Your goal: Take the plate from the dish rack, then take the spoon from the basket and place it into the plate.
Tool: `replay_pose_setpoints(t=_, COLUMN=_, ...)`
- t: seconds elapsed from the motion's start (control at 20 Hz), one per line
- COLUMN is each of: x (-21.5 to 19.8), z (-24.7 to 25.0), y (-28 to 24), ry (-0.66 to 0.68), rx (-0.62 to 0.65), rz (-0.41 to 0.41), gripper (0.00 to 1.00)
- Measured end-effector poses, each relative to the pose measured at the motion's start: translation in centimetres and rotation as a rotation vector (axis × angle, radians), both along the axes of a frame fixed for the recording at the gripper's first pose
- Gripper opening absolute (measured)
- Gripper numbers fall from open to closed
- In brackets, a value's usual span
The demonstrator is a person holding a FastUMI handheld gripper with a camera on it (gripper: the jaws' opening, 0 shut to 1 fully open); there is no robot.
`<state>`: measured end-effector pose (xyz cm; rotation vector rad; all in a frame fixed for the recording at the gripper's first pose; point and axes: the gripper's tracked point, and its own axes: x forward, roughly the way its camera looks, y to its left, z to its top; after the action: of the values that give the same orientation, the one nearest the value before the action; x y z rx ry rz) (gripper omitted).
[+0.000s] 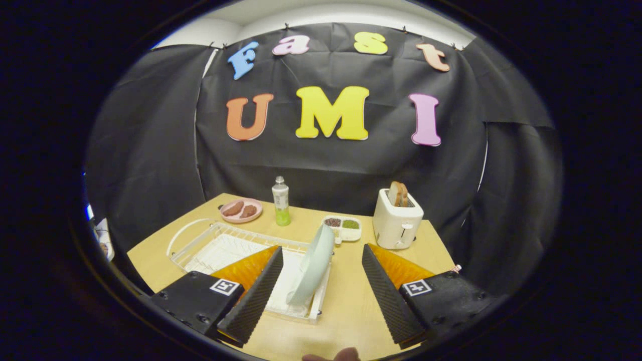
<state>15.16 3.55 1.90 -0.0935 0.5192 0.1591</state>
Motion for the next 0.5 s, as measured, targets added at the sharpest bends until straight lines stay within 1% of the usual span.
replay_pose_setpoints(t=0.1, x=2.0, z=-1.2, y=-0.1, ry=0.096, rx=-0.005, rz=-0.009, gripper=1.00)
replay_pose_setpoints(t=0.25, x=4.2, z=-2.4, y=0.0, ry=0.221, rx=0.027, rz=-0.027, gripper=1.00)
replay_pose_setpoints(t=0.5, x=6.8, z=-4.9, y=0.7, ry=0.357, rx=0.091, rz=-0.075, gripper=1.00)
